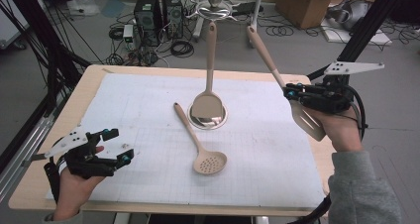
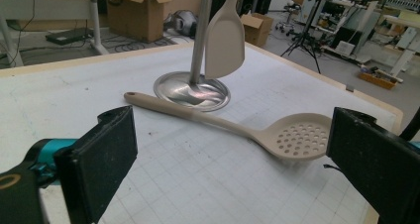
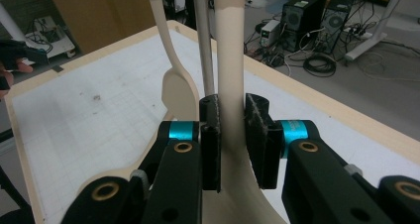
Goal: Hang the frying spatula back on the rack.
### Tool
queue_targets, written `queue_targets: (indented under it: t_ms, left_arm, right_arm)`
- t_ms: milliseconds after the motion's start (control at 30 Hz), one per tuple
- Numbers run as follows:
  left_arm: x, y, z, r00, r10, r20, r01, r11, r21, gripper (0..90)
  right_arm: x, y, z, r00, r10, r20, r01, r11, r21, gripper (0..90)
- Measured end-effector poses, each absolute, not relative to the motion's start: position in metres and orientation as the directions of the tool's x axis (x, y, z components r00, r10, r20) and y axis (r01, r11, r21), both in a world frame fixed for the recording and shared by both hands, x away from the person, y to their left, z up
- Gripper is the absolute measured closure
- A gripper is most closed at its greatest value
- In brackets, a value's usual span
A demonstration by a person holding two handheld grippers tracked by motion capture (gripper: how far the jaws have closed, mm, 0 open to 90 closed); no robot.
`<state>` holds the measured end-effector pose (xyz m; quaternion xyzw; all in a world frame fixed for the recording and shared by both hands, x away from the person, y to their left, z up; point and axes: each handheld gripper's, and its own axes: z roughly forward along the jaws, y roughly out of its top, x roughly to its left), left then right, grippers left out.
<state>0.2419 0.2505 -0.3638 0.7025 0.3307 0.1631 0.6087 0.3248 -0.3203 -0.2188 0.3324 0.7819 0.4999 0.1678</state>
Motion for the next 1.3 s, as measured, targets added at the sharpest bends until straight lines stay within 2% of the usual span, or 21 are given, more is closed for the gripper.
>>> queue_targets:
  t_ms: [467, 1300]
  left_arm:
    - [0.241, 0.252, -0.364, 0.727, 0.664, -0.174, 0.269, -0.042, 0.962, 6.1]
    - [0.238, 0.259, -0.362, 0.719, 0.672, -0.175, 0.263, -0.031, 0.964, 6.1]
  right_arm:
    - [0.325, -0.314, -0.203, -0.738, 0.673, 0.052, 0.317, 0.277, 0.907, 77.7]
    - [0.332, -0.302, -0.201, -0.759, 0.648, 0.053, 0.297, 0.273, 0.915, 77.6]
